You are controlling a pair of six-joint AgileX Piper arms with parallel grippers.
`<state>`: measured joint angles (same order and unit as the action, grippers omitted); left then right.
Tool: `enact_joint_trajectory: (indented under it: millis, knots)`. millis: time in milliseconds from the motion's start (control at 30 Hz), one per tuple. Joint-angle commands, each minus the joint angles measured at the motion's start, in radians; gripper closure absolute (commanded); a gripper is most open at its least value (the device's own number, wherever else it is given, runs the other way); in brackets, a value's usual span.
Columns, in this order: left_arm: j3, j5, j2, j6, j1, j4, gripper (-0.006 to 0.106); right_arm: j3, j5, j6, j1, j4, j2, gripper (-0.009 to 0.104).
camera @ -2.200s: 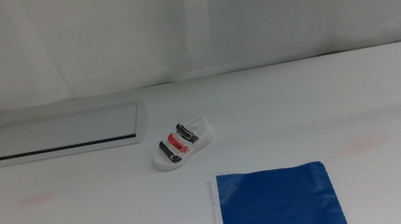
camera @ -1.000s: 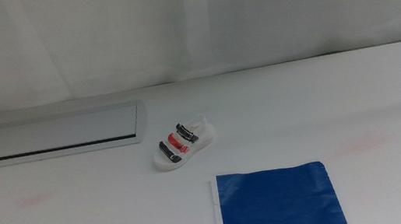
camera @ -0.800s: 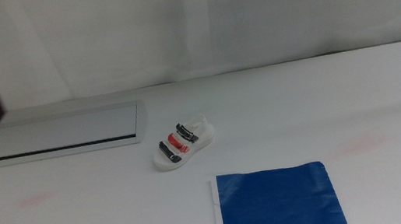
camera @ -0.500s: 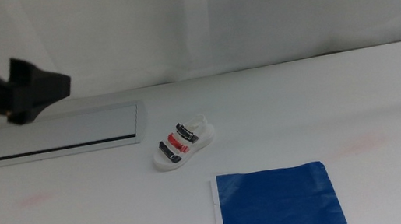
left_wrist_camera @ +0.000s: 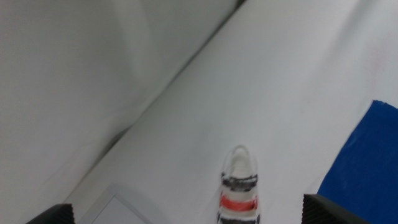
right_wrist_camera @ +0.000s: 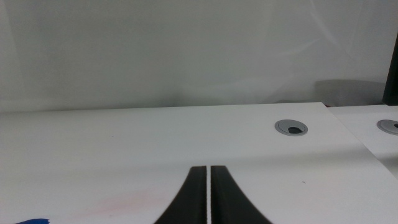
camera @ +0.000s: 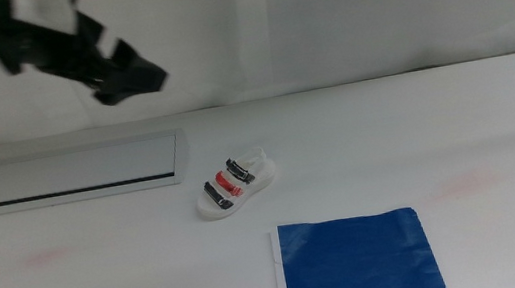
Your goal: Use one arm to grab the shoe from the table and place it on the mat.
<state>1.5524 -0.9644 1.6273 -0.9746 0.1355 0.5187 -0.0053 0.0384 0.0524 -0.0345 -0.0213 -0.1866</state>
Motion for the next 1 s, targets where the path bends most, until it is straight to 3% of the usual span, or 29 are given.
enact_joint_trajectory:
  millis: [0,133,400,967]
  knots:
    - [0.042,-0.023,0.064,-0.017,0.032,0.007,0.009,0.006,-0.012,0.007,0.005,-0.001,0.0,0.098]
    - [0.049,-0.021,0.149,-0.012,0.087,-0.04,0.009,0.006,-0.012,0.007,0.005,-0.001,0.0,0.098]
    - [0.049,-0.016,0.32,0.091,0.181,-0.252,0.009,0.006,-0.012,0.007,0.005,-0.001,0.0,0.098]
    - [0.051,0.168,0.507,0.156,0.243,-0.251,0.009,0.006,-0.012,0.007,0.005,-0.001,0.0,0.098]
